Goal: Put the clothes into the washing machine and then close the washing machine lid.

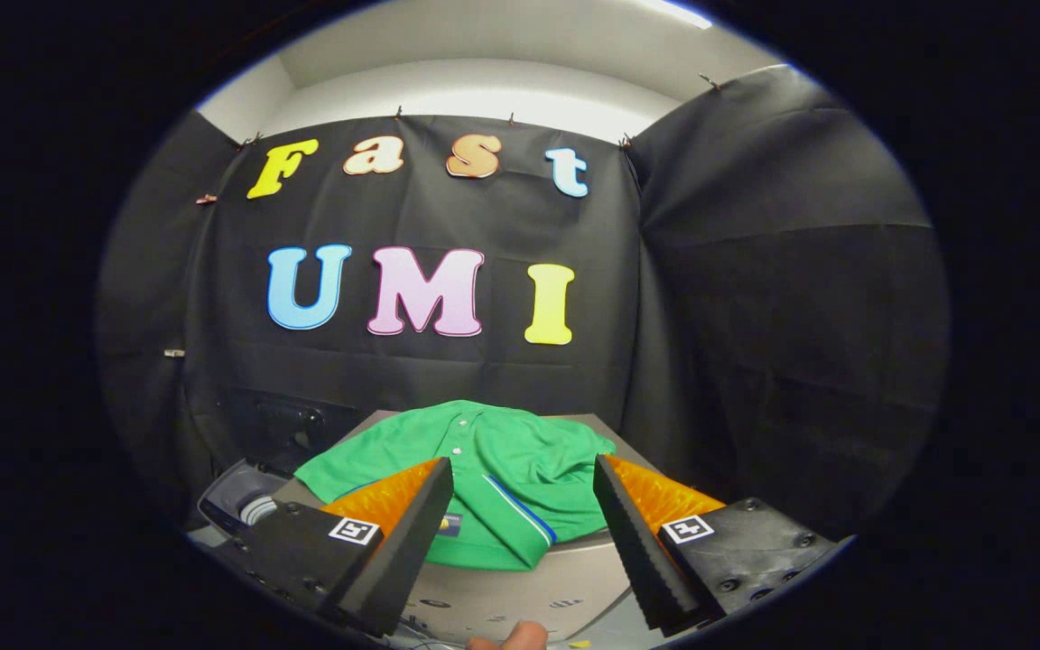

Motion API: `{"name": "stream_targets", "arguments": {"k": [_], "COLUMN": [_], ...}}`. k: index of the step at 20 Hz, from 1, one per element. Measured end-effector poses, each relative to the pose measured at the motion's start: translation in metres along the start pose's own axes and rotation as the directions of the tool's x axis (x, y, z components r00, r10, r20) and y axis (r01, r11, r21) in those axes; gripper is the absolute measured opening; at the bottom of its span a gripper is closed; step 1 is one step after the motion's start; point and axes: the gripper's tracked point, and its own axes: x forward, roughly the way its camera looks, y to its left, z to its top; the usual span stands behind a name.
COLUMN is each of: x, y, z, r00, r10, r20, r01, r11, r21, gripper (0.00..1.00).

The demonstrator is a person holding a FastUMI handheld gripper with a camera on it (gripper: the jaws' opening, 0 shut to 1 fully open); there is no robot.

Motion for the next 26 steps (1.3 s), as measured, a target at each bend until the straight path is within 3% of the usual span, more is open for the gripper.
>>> {"name": "stream_targets", "arguments": {"k": [3,7,11,14,19,20,21,23,26], "x": [0.047,0.104,0.153,0.173,0.182,0.187,0.186,0.193,0.195], "y": [0.012,0.048,0.084,0.096,0.080,0.079,0.076,0.065,0.060], "z": [-0.002,0.003,-0.030,-0.049,-0.075,-0.071,-0.075,-0.075,-0.082], "r00": [0.994,0.977,0.923,0.894,0.841,0.855,0.845,0.836,0.810], "r10": [-0.030,-0.004,0.046,0.067,-0.012,-0.027,-0.033,-0.067,-0.108], "r20": [-0.104,-0.212,-0.381,-0.443,-0.541,-0.518,-0.534,-0.544,-0.577], "r01": [0.029,0.012,-0.006,-0.014,0.043,0.050,0.053,0.090,0.155], "r11": [1.000,0.999,0.994,0.992,0.998,0.998,0.998,0.996,0.987], "r21": [-0.010,0.040,0.107,0.121,0.044,0.031,0.022,0.017,0.033], "gripper": [0.98,0.98,0.98,1.00,0.97,0.98,0.98,0.90,0.56]}}
